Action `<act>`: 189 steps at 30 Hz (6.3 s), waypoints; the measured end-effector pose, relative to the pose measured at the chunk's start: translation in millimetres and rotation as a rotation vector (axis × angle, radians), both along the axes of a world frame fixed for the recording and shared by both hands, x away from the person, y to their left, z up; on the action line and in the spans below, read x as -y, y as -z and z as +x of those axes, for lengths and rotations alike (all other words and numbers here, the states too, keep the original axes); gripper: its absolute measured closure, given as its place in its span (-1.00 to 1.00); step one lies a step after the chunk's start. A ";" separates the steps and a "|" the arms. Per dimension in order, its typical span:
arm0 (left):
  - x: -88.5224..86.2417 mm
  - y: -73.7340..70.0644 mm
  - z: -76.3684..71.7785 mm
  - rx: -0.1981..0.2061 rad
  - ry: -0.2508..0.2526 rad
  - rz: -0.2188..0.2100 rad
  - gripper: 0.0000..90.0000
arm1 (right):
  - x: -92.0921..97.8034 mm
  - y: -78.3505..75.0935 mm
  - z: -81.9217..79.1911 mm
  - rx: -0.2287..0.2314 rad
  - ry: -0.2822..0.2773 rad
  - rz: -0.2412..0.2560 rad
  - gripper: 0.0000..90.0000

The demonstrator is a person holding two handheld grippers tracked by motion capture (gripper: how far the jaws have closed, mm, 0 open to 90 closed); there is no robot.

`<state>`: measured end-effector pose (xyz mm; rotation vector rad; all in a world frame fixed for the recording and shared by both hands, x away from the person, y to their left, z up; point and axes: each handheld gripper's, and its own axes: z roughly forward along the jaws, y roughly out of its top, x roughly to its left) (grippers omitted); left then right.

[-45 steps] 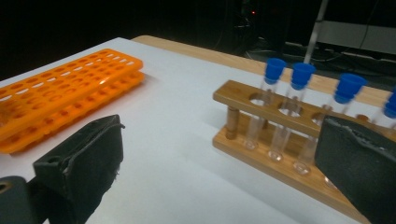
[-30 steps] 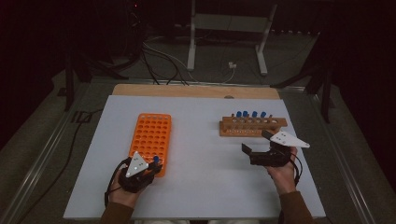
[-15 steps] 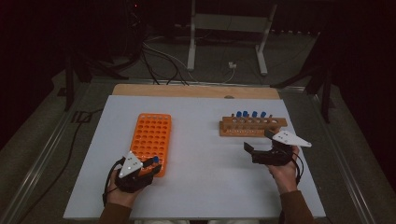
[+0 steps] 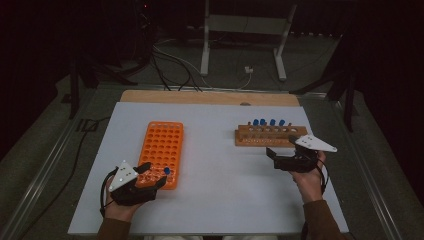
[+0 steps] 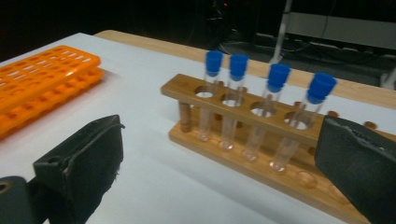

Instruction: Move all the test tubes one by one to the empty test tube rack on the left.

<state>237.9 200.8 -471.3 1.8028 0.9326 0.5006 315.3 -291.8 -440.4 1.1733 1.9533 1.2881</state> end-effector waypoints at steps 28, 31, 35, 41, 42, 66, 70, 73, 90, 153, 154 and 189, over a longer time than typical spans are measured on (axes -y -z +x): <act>-28.1 -3.4 8.9 0.018 -0.202 -0.039 -0.99 | 20.9 11.1 62.2 -0.079 0.149 -0.026 -0.53; -29.3 -3.2 9.7 0.011 -0.200 -0.039 -0.99 | 22.4 14.9 66.4 -0.087 0.167 -0.032 -0.31; -30.9 -2.4 10.8 0.005 -0.200 -0.052 -0.98 | 23.5 20.0 69.9 -0.087 0.166 -0.039 0.07; -31.5 -0.8 10.5 0.005 -0.216 -0.055 -0.98 | 20.7 21.6 73.4 -0.063 0.172 -0.044 0.41; -31.4 -0.6 10.5 0.006 -0.218 -0.057 -0.98 | 20.0 21.6 74.3 -0.062 0.172 -0.043 0.45; -31.0 0.4 10.4 0.005 -0.227 -0.052 -0.98 | 12.2 25.0 78.4 -0.042 0.182 -0.050 0.71; -31.0 0.5 10.4 0.004 -0.228 -0.051 -0.98 | 13.8 21.6 77.1 -0.031 0.185 -0.046 0.71; -31.3 0.6 10.4 0.003 -0.230 -0.052 -0.98 | 14.8 19.3 76.0 -0.025 0.185 -0.043 0.71; -32.0 0.9 10.6 0.001 -0.234 -0.052 -0.98 | 15.5 -11.0 67.8 0.050 0.163 -0.047 0.71; -14.6 -24.2 39.7 0.026 -0.114 -0.051 -0.85 | -142.5 -34.7 39.8 -0.012 -0.306 0.043 0.70; -13.4 -25.0 40.9 0.024 -0.110 -0.049 -0.85 | -146.6 -34.3 40.1 -0.020 -0.318 0.050 0.70; 31.0 -35.5 72.1 0.040 0.131 0.013 0.59 | -254.3 -34.7 36.7 -0.118 -0.539 0.122 0.71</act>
